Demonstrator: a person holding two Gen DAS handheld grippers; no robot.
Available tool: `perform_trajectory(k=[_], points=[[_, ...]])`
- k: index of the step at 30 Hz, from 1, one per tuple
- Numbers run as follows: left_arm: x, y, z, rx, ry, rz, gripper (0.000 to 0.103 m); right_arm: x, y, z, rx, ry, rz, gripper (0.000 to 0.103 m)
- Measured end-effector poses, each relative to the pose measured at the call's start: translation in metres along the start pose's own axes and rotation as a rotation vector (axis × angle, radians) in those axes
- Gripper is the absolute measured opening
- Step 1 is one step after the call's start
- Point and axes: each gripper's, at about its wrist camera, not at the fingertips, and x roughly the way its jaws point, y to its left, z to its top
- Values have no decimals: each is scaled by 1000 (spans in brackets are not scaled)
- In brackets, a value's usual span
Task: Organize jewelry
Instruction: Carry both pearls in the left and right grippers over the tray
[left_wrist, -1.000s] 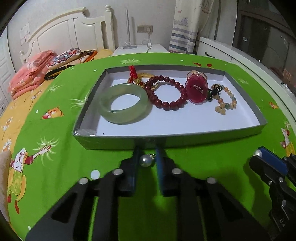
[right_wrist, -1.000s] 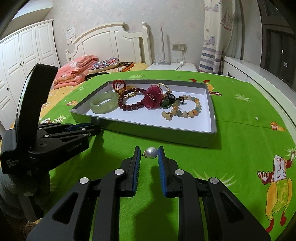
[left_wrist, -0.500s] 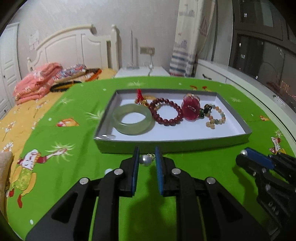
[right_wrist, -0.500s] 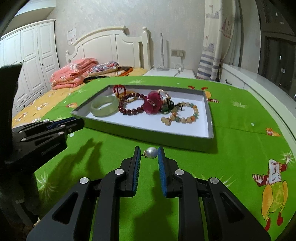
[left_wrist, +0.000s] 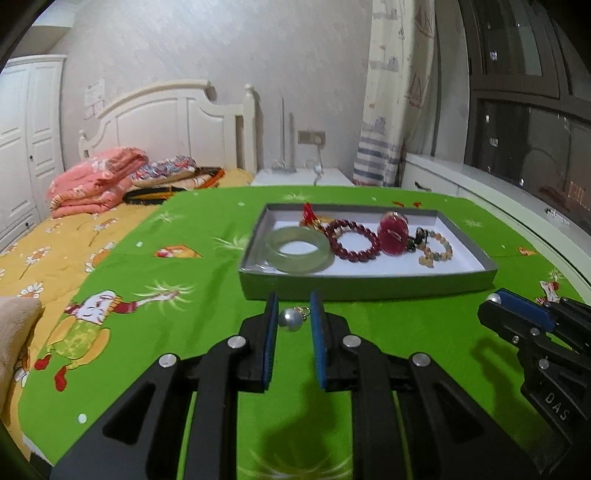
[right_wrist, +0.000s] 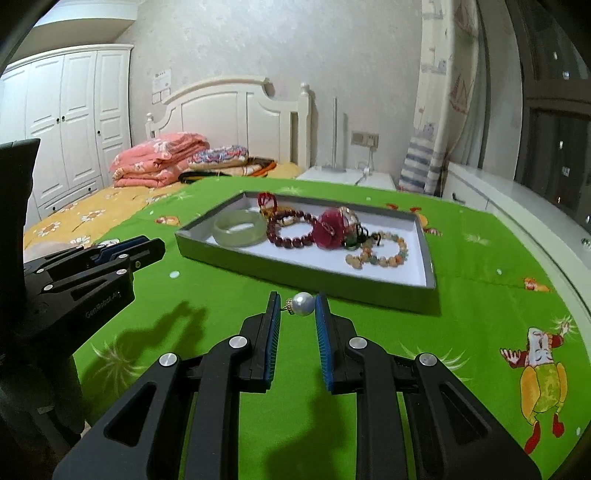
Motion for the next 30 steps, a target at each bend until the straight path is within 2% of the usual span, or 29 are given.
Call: perform_trajectory(k=[8, 17, 22, 24, 30], points=[[-20, 13, 7, -54, -115, 45, 17, -15, 13, 9, -43, -142, -104, 20], [-16, 11, 23, -35, -138, 36, 17, -1, 12, 19, -66, -120, -120, 20], [-4, 9, 40, -34, -146, 37, 17, 11, 1, 30, -22, -78, -101, 20], [1, 8, 46, -30, -146, 38, 17, 11, 1, 35, -42, -99, -127, 20], [18, 3, 56, -11, -135, 43, 17, 22, -5, 50, -42, -100, -132, 20]])
